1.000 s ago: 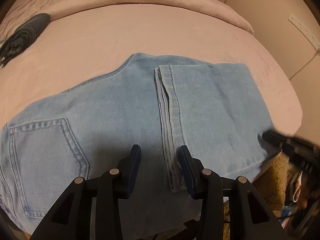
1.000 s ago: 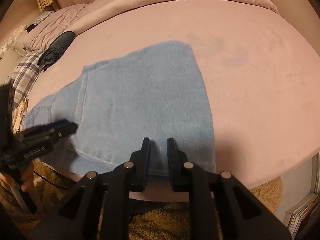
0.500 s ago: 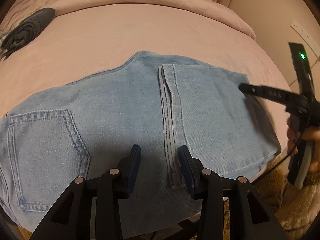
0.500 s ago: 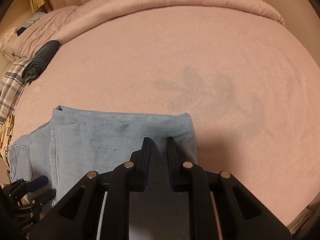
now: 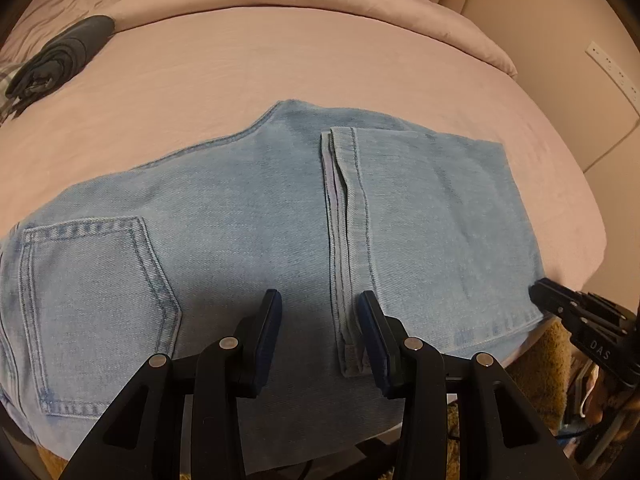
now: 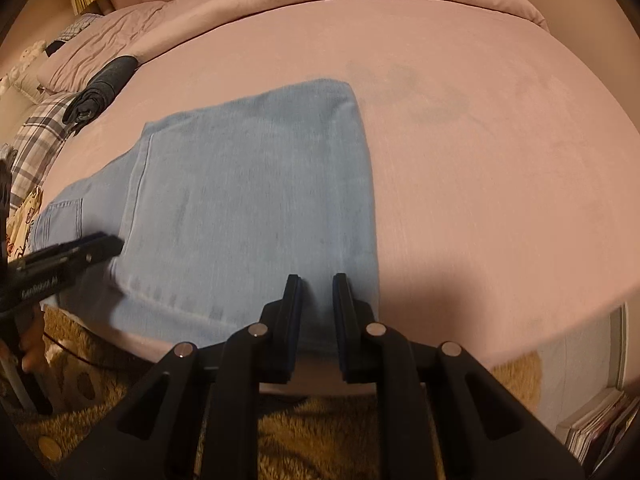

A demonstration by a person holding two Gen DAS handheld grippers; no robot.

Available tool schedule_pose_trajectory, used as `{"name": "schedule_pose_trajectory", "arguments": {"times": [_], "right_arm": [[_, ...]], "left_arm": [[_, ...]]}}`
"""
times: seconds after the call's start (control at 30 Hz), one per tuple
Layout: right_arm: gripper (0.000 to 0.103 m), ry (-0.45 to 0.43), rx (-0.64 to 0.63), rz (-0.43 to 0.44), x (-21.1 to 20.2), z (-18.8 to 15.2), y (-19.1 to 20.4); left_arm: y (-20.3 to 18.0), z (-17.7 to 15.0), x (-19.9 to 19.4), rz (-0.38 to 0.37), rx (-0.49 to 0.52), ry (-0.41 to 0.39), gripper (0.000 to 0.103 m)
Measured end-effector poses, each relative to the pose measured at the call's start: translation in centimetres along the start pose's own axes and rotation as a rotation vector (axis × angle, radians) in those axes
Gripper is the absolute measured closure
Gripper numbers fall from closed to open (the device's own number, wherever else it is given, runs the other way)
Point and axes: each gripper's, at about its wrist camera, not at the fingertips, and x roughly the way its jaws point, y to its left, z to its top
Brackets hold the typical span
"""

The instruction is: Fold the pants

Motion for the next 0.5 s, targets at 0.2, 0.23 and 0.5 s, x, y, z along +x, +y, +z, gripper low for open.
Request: {"name": "schedule_pose_trajectory", "arguments": {"times": [0.2,0.23,0.5], "right_arm": [[0.082,0.017,-0.024,-0.044,-0.3,1.4,1.6],[0.081,-0.006,-0.036,-0.031,-0.9,1.8,2.1],[0.063,0.007,-0.132,0.069,1.3,3.5,7.1]], "left_arm": [[1.6,0.5,-2.4,0.029,-0.026,-0.019,0.06],[2.7,0.7,-3.9,0.033,-0.047,-0.061,0.06],[14.4,0.1,-10.6,0.181,-0.311,-0.203,0.028]]}}
